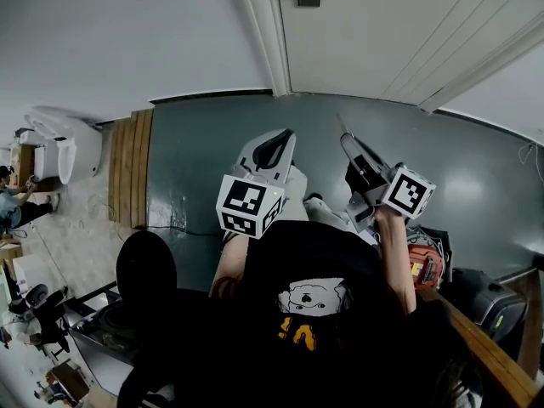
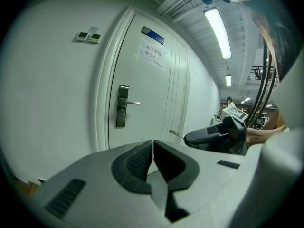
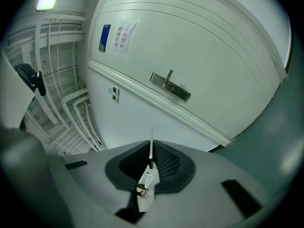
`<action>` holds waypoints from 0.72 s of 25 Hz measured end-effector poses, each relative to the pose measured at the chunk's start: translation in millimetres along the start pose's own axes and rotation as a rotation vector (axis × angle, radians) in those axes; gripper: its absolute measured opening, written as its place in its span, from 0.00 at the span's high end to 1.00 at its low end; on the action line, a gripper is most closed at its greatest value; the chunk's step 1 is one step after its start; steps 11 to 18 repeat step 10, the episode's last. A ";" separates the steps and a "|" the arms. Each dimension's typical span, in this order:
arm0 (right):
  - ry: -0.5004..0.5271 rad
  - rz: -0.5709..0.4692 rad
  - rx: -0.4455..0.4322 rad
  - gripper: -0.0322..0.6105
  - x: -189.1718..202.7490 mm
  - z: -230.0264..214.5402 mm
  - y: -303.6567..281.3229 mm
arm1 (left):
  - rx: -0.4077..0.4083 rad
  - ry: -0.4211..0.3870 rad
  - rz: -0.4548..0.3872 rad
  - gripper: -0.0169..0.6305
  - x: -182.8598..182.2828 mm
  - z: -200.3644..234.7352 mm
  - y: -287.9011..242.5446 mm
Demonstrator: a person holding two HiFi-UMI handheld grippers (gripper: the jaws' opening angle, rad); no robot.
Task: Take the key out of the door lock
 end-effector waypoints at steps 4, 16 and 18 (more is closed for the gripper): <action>0.010 -0.004 0.000 0.92 -0.3 0.9 0.7 | 0.003 0.000 0.002 0.96 1.3 -0.4 3.1; 0.049 -0.019 0.012 0.92 -9.9 1.0 -1.9 | -0.006 -0.005 0.003 0.96 3.5 5.1 10.1; 0.049 -0.019 0.012 0.92 -9.9 1.0 -1.9 | -0.006 -0.005 0.003 0.96 3.5 5.1 10.1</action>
Point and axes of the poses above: the fingertips, and each gripper's own axes: y backward along the fingers, z to its left, x out of its underside, the point moved 1 cm from there along y, backward along the fingers, and after that the axes turned 12 degrees about -y, right-handed, at the moved point
